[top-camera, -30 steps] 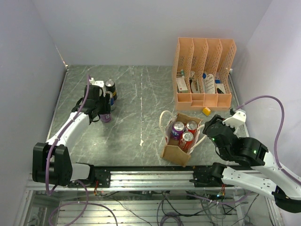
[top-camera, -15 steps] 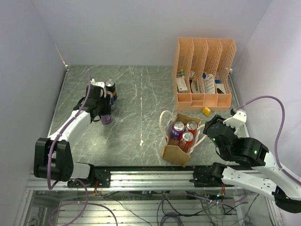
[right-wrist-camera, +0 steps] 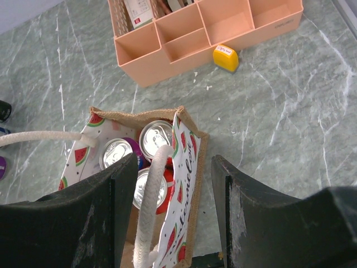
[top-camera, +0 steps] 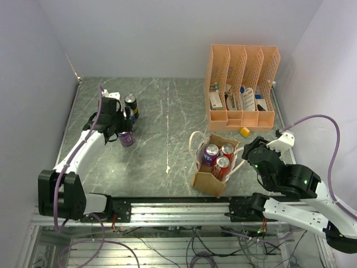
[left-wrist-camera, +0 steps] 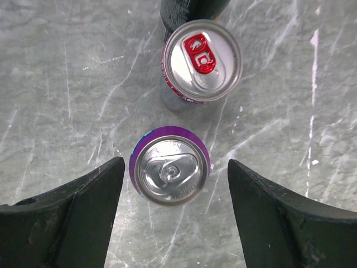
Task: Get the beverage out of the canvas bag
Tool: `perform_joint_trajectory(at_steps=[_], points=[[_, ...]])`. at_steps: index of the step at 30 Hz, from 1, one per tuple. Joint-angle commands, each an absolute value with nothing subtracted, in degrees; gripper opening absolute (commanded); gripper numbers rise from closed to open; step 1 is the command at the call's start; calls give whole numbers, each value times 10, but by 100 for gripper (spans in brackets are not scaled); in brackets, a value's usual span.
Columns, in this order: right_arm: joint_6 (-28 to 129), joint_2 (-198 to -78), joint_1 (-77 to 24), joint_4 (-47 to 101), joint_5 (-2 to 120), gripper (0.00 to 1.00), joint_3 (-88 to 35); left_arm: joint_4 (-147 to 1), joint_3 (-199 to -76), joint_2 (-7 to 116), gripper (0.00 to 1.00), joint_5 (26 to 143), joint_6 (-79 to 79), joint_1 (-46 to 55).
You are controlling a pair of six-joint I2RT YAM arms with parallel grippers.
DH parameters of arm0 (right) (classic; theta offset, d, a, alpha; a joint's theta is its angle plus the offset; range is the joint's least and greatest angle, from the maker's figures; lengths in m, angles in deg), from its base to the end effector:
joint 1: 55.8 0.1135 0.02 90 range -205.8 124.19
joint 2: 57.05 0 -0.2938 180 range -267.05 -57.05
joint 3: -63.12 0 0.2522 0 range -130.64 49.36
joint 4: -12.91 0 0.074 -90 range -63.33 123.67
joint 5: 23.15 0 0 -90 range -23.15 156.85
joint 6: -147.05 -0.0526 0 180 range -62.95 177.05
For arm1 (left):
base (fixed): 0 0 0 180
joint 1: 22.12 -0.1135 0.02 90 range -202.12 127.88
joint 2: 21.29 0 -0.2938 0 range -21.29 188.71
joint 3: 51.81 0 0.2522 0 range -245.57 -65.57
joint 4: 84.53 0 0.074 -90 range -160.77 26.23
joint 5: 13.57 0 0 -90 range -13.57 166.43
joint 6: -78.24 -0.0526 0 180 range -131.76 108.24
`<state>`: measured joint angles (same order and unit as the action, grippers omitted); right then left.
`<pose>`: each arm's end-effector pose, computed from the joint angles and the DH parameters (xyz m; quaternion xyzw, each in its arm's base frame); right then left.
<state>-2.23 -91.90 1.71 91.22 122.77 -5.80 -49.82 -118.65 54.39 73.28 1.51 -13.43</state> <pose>0.0700 0.0288 0.3505 0.1948 0.8109 0.0661 0.5479 0.2854 -0.0407 0.2722 -0.0475 0.9174 -0.0503 0.3918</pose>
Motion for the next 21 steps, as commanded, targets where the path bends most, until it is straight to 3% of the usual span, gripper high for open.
perform_joint_trajectory(at_steps=[1,7,12,21], points=[[-27,-914,20,910,1238,55,-62,-492,-1195,472,85,746,12,-137],[-23,-904,19,906,1237,55,-61,-519,-1145,324,97,835,84,-102],[-15,-897,19,898,1232,55,-58,-551,-1087,232,98,884,179,-42],[-11,-909,19,894,1229,55,-58,-587,-1051,240,98,817,279,173]])
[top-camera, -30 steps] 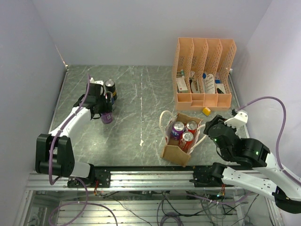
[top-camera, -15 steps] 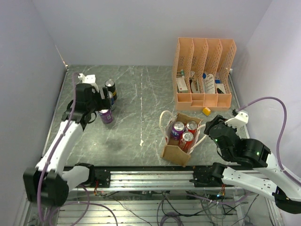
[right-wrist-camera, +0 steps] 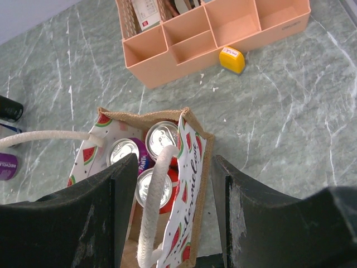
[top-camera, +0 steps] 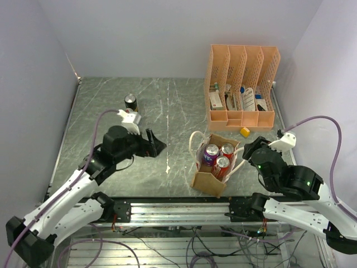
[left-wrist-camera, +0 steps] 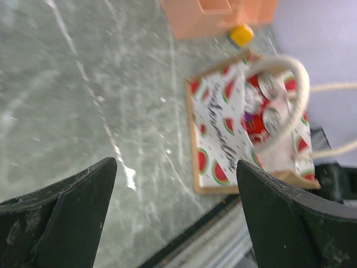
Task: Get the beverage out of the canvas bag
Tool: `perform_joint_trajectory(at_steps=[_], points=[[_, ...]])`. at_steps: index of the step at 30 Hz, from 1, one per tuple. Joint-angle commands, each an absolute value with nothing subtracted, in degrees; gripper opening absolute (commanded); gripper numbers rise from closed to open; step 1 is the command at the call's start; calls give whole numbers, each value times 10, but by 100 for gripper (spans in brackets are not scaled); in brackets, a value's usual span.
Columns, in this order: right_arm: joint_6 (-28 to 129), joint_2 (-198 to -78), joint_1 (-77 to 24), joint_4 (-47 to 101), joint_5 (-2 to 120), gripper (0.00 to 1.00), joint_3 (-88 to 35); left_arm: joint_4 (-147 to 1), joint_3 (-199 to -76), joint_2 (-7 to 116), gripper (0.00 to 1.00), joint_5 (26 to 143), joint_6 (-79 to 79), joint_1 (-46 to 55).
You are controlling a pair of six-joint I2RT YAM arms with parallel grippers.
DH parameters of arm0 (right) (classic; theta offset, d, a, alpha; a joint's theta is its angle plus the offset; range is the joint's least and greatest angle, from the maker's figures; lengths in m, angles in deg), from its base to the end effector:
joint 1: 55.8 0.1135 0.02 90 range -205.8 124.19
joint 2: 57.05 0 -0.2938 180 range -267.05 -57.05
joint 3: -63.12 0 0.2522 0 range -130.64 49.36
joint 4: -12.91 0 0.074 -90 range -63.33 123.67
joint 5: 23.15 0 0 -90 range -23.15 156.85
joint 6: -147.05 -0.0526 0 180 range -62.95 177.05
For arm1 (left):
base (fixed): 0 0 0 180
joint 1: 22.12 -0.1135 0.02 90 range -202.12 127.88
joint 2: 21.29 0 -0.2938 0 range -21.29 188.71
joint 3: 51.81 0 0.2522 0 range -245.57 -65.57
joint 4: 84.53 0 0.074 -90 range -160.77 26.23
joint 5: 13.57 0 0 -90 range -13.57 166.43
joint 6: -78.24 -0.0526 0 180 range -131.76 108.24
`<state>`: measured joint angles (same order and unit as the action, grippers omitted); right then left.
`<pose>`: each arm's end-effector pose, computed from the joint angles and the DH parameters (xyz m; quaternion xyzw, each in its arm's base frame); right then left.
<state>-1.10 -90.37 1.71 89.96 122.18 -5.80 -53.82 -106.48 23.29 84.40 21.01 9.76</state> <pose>0.0674 0.0252 0.3529 0.1954 0.8063 0.0829 0.5521 0.1465 -0.0997 0.3195 0.0332 0.8205 -0.3519 0.4492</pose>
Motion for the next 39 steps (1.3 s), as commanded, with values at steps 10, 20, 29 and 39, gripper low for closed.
perform_joint_trajectory(at_steps=[10,20,29,39], points=[[-17,-907,20,898,1230,55,-59,-605,-1204,443,99,558,224,511],[-23,-883,20,903,1232,55,-58,-557,-1367,666,100,495,139,591],[-20,-886,20,901,1231,55,-58,-515,-1447,764,82,489,160,576],[-19,-886,20,899,1231,55,-58,-486,-1511,832,87,508,155,567]])
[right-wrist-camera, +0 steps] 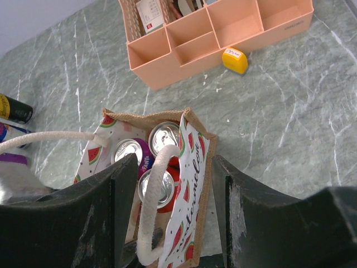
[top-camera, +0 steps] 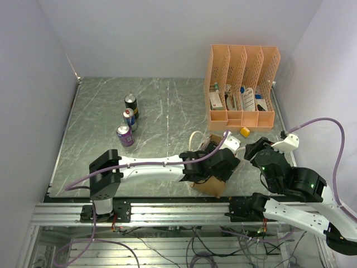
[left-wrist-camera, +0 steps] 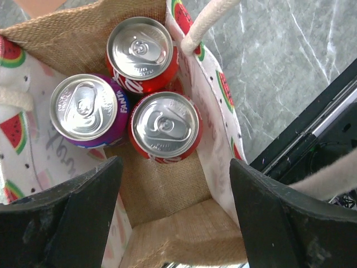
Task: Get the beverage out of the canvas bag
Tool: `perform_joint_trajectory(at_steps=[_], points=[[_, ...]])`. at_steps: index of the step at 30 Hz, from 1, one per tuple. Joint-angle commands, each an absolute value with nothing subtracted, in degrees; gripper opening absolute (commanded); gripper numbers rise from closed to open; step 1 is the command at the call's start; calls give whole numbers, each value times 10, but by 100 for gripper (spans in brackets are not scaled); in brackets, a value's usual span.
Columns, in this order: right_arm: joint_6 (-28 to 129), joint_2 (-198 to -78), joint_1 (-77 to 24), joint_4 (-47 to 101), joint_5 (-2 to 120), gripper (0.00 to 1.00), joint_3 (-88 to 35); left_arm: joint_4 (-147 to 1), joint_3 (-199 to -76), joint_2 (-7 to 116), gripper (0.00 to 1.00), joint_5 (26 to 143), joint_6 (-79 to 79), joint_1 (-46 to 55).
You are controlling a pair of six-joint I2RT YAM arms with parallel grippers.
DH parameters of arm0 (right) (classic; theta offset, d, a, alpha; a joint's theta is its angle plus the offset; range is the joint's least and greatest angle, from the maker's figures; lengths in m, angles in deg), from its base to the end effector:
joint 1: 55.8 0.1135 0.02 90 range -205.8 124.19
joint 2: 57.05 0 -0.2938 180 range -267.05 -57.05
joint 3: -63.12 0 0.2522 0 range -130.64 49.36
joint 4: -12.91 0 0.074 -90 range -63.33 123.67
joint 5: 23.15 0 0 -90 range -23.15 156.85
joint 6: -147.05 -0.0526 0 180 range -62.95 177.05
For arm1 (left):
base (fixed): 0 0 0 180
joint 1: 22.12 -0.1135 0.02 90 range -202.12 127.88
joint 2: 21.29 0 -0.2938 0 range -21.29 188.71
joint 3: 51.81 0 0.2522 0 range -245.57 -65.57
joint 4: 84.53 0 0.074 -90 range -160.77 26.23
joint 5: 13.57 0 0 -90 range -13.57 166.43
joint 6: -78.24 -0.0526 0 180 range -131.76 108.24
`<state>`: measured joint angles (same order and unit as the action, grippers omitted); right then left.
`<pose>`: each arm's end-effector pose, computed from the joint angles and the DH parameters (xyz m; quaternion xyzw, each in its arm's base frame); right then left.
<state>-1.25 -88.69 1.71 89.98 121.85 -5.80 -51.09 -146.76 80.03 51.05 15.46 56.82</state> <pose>0.0635 0.0195 0.3537 0.2014 0.8018 0.0967 0.5542 0.1030 -0.4095 0.2958 0.3015 0.8357 -0.2113 0.4076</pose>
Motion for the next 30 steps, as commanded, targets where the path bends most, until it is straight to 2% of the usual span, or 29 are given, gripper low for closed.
perform_joint_trajectory(at_steps=[1,7,16,24,30], points=[[-19,-886,20,899,1231,55,-57,-481,-1517,838,88,507,156,567],[-19,-887,20,899,1231,55,-58,-485,-1524,858,90,509,158,565],[-15,-890,20,896,1232,55,-57,-490,-1541,901,100,508,158,565],[-16,-894,20,898,1232,55,-58,-510,-1570,942,99,505,148,553],[-15,-894,20,898,1233,55,-57,-525,-1569,956,95,516,147,543]])
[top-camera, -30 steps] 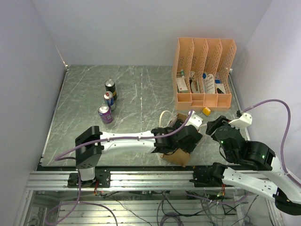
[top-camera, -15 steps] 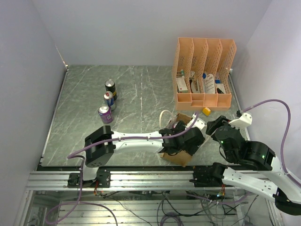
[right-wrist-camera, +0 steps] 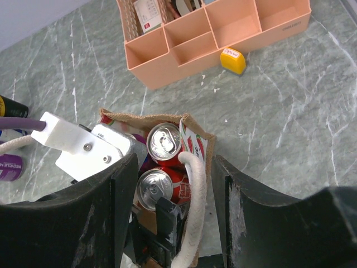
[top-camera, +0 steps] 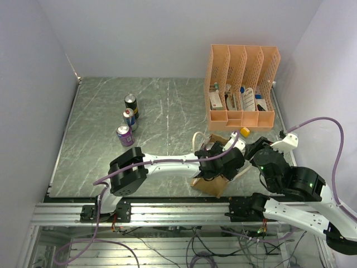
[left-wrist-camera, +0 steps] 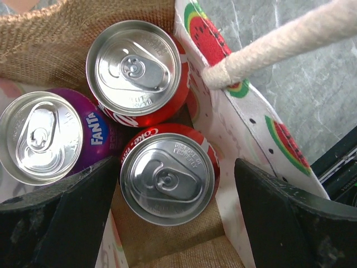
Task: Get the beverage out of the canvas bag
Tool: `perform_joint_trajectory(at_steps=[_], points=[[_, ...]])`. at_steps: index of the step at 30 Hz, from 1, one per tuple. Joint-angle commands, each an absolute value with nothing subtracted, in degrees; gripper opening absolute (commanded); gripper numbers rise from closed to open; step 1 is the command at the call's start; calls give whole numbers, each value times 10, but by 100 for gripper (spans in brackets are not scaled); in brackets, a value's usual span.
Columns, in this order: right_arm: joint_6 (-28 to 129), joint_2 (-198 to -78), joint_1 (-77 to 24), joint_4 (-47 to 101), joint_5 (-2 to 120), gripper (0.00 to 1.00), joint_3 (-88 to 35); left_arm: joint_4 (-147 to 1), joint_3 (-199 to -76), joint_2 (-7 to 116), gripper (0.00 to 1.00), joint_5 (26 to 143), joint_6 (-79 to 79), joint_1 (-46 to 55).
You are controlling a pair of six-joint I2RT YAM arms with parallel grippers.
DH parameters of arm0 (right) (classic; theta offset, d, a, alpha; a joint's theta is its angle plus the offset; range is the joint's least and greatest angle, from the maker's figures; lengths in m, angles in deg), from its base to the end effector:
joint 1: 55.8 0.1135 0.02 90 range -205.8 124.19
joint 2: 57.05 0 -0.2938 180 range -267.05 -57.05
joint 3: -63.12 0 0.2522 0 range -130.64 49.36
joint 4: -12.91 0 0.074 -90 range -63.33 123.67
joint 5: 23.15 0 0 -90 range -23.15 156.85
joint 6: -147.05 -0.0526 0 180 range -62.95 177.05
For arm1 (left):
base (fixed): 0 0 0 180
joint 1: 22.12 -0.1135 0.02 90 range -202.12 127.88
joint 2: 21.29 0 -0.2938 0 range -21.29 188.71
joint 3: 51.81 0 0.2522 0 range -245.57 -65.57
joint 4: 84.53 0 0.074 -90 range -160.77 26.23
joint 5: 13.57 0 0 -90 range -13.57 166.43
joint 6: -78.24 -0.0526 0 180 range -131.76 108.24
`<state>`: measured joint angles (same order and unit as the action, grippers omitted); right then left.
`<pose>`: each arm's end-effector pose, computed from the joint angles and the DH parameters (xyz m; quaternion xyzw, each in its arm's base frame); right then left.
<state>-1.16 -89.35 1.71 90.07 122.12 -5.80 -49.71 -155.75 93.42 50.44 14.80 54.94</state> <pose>0.0650 0.0216 0.3534 0.1990 0.8035 0.0897 0.5539 0.1289 -0.4582 0.2466 0.3080 0.8522 -0.1607 0.3913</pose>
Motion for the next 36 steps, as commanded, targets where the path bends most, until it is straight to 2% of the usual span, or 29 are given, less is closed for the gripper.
perform_joint_trajectory(at_steps=[1,5,7,8,10,11,16,20,31,36], points=[[-16,-893,20,898,1234,55,-57,-524,-1569,957,94,517,146,542],[-16,-891,19,898,1234,55,-57,-528,-1565,956,87,520,138,541],[-15,-891,20,897,1234,55,-57,-521,-1568,954,80,518,132,539],[-16,-891,19,897,1234,55,-57,-519,-1568,951,72,519,129,536],[-16,-893,19,898,1234,55,-57,-519,-1565,941,50,521,129,533],[-16,-894,19,898,1234,55,-57,-520,-1563,936,44,521,129,533],[-19,-898,19,901,1235,55,-58,-531,-1549,904,42,532,131,533],[-21,-900,20,903,1235,55,-58,-540,-1539,876,33,547,132,533],[-24,-892,20,905,1237,55,-59,-542,-1515,798,22,560,133,532],[-24,-899,19,905,1235,55,-59,-526,-1516,766,13,546,128,531]])
